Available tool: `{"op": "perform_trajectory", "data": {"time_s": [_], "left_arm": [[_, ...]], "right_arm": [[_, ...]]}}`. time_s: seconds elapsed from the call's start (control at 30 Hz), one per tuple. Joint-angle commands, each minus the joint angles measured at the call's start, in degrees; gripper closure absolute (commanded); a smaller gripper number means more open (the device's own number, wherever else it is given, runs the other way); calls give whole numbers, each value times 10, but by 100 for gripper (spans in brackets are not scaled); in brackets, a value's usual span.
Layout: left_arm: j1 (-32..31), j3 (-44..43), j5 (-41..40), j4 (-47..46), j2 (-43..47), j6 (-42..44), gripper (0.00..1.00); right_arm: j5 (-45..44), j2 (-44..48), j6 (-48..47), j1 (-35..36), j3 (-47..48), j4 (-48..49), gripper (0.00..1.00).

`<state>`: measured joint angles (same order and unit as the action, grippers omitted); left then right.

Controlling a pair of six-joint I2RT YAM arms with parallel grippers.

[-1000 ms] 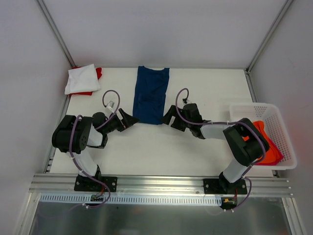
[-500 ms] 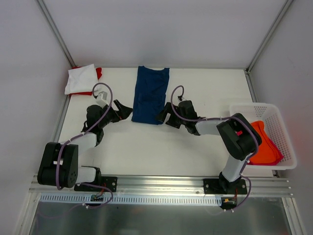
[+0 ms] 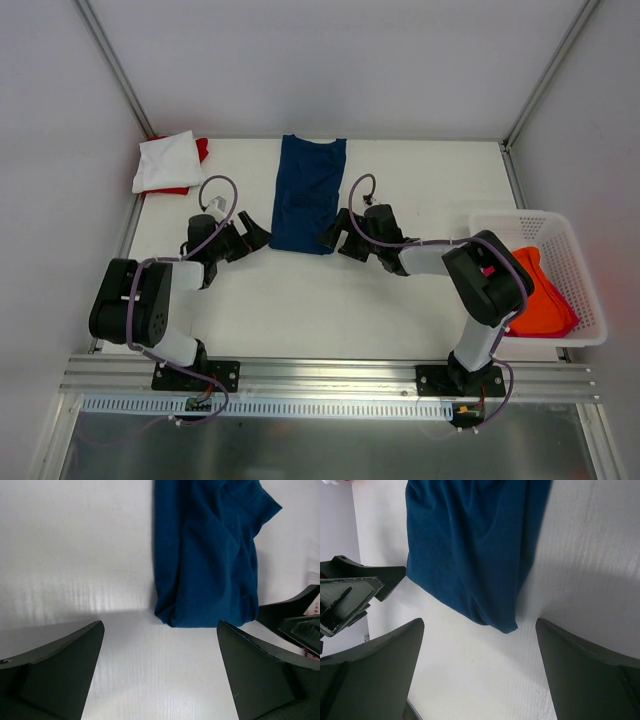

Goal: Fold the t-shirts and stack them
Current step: Fold the tshirt

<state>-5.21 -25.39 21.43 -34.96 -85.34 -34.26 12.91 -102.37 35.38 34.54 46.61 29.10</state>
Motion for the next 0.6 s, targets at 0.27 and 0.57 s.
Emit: {"op": "perform_trajectory", "data": {"time_s": [0.27,0.57], "left_arm": [[-6,-22,67,-135,-108,-77,1],[-16,-22,86,-176,-138,-103,1]], "right_arm": [[-8,-10,-12,1,11,-22,1],[-5,-46,-7,-2,45,-22,2]]}}
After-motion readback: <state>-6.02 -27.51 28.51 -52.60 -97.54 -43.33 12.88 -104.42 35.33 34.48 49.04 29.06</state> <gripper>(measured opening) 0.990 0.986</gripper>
